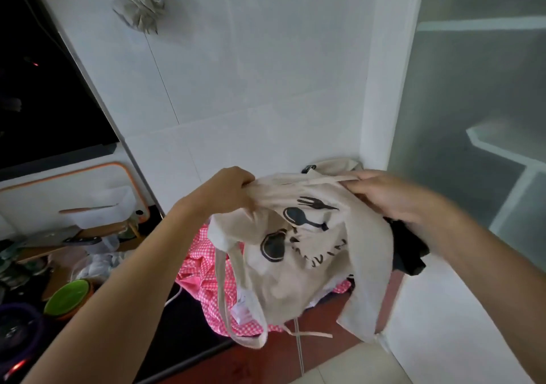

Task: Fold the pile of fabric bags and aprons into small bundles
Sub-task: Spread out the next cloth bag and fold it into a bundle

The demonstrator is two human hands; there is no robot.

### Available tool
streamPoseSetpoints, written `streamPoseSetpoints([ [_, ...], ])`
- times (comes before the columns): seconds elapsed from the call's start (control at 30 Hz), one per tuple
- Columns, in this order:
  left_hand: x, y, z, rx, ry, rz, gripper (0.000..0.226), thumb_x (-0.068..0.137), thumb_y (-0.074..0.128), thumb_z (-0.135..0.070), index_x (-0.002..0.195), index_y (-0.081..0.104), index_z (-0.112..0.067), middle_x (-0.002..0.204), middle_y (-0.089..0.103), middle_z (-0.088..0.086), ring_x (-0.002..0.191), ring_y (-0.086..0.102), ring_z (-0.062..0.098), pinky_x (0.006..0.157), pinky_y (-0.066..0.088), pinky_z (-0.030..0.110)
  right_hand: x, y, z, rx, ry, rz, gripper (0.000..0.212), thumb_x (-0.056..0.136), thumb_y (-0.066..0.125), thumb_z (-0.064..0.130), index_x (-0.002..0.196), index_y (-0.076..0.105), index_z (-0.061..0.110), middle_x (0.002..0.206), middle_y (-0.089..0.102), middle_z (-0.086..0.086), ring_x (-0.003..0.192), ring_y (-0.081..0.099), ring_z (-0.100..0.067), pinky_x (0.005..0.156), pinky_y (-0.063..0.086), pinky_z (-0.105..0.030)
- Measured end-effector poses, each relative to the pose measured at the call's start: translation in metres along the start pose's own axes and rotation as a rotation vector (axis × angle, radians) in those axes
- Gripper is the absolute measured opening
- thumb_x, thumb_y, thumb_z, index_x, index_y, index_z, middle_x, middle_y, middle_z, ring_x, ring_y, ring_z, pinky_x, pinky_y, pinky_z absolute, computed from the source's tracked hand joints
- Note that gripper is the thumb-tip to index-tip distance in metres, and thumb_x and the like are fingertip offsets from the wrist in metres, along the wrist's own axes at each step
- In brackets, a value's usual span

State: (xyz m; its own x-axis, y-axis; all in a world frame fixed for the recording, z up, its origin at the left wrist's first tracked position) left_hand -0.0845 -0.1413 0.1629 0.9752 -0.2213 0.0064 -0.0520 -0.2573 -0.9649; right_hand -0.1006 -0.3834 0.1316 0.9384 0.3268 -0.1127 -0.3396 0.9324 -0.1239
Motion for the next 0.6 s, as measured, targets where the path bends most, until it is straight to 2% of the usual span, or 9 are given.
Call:
streamPoseSetpoints([
  [0.1, -0.008, 0.011, 0.002, -0.077, 0.032, 0.047, 0.009, 0.077, 0.069, -0.007, 0.083, 0.064, -0.002, 0.072, 0.06, 0.003, 0.073, 0.054, 0.019, 0.061, 0.038, 0.024, -0.009, -0.021, -0.009, -0.31, 0.13, 0.081, 0.015, 0.095, 0.055, 0.031, 0.103, 0.066, 0.026, 0.103, 0.068, 0.008, 0.094, 0.063, -0.005, 0.085, 0.049, -0.02],
  [0.17, -0.016, 0.018, -0.009, -0.443, 0.033, 0.18, 0.009, 0.077, 0.066, -0.001, 0.086, 0.066, -0.002, 0.077, 0.067, 0.003, 0.074, 0.063, 0.015, 0.064, 0.047, 0.023, 0.002, -0.039, -0.019, -0.51, 0.138, -0.03, 0.019, 0.098, 0.051, 0.033, 0.106, 0.066, 0.024, 0.107, 0.064, 0.004, 0.096, 0.06, -0.011, 0.083, 0.047, -0.02],
  [0.23, -0.021, 0.029, -0.026, -0.813, 0.021, 0.316, 0.014, 0.067, 0.063, 0.001, 0.082, 0.065, -0.001, 0.078, 0.068, 0.008, 0.074, 0.066, 0.02, 0.064, 0.053, 0.029, 0.01, -0.045, -0.025, -0.52, 0.074, -0.155, 0.017, 0.099, 0.047, 0.023, 0.096, 0.064, 0.023, 0.107, 0.062, -0.004, 0.089, 0.059, -0.016, 0.07, 0.044, -0.017],
  [0.3, -0.016, 0.036, -0.037, -0.927, 0.014, 0.319, 0.021, 0.059, 0.053, -0.003, 0.078, 0.063, -0.002, 0.075, 0.066, 0.01, 0.072, 0.064, 0.024, 0.063, 0.051, 0.029, 0.015, -0.034, -0.03, -0.218, -0.014, -0.029, 0.015, 0.096, 0.052, 0.021, 0.106, 0.063, 0.025, 0.123, 0.061, -0.007, 0.101, 0.057, -0.019, 0.078, 0.043, -0.02],
  [0.33, -0.013, 0.038, -0.044, -0.929, 0.021, 0.313, 0.024, 0.059, 0.051, -0.005, 0.079, 0.063, -0.002, 0.076, 0.065, 0.01, 0.073, 0.062, 0.024, 0.063, 0.05, 0.028, 0.013, -0.019, -0.03, -0.086, -0.036, 0.123, 0.028, 0.092, 0.058, 0.027, 0.12, 0.06, 0.023, 0.132, 0.057, -0.005, 0.11, 0.056, -0.018, 0.088, 0.043, -0.024],
  [0.4, -0.01, 0.041, -0.057, -0.94, 0.068, 0.326, 0.029, 0.063, 0.049, -0.006, 0.087, 0.062, 0.0, 0.081, 0.063, 0.01, 0.077, 0.06, 0.024, 0.067, 0.048, 0.029, 0.004, 0.015, -0.032, -0.214, -0.041, 0.345, 0.052, 0.085, 0.069, 0.031, 0.133, 0.052, 0.023, 0.125, 0.062, 0.003, 0.112, 0.058, -0.012, 0.094, 0.045, -0.028],
  [0.5, -0.009, 0.04, -0.066, -1.039, 0.129, 0.403, 0.021, 0.074, 0.054, -0.01, 0.093, 0.063, -0.005, 0.088, 0.066, 0.009, 0.083, 0.062, 0.022, 0.071, 0.049, 0.029, 0.016, 0.022, -0.049, -0.733, -0.131, 0.144, 0.01, 0.083, 0.066, 0.011, 0.09, 0.063, 0.004, 0.077, 0.057, 0.001, 0.075, 0.053, -0.012, 0.067, 0.038, -0.031],
  [0.57, -0.009, 0.036, -0.062, -1.004, 0.141, 0.455, 0.022, 0.082, 0.061, -0.021, 0.098, 0.063, -0.007, 0.093, 0.067, 0.009, 0.086, 0.064, 0.022, 0.073, 0.051, 0.029, 0.02, 0.009, -0.045, -0.872, -0.109, -0.032, 0.018, 0.088, 0.053, 0.005, 0.071, 0.054, -0.002, 0.069, 0.05, -0.004, 0.072, 0.049, -0.016, 0.061, 0.036, -0.028],
  [0.6, -0.008, 0.034, -0.057, -0.963, 0.136, 0.475, 0.023, 0.083, 0.064, -0.027, 0.097, 0.063, -0.009, 0.093, 0.067, 0.009, 0.084, 0.065, 0.023, 0.071, 0.052, 0.03, 0.02, 0.0, -0.041, -0.875, -0.111, -0.122, 0.025, 0.089, 0.048, 0.003, 0.065, 0.05, 0.002, 0.066, 0.048, -0.002, 0.07, 0.048, -0.016, 0.057, 0.034, -0.02],
])
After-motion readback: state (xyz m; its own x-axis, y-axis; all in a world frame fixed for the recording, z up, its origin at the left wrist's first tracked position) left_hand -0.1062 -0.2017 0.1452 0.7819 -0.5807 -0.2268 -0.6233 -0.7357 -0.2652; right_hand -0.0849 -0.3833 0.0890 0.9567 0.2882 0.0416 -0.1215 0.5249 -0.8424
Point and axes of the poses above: each hand's wrist, its own x-axis towards the middle knuckle, its own y-axis out of the palm, z = x × y, the point moved 6 cm from there along x, towards the middle knuckle
